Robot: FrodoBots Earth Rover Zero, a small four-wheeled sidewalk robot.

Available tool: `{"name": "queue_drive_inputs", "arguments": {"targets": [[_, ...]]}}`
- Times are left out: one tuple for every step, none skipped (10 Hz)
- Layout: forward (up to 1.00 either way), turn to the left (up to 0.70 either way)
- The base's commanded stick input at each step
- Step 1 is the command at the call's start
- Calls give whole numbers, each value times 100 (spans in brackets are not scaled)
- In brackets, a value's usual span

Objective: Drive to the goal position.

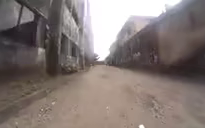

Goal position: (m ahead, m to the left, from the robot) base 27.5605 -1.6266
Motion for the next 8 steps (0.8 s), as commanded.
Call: {"name": "queue_drive_inputs", "arguments": {"targets": [[100, 0], [100, 0], [100, 0], [100, 0], [100, 0], [100, 0], [100, 0], [100, 0]]}}
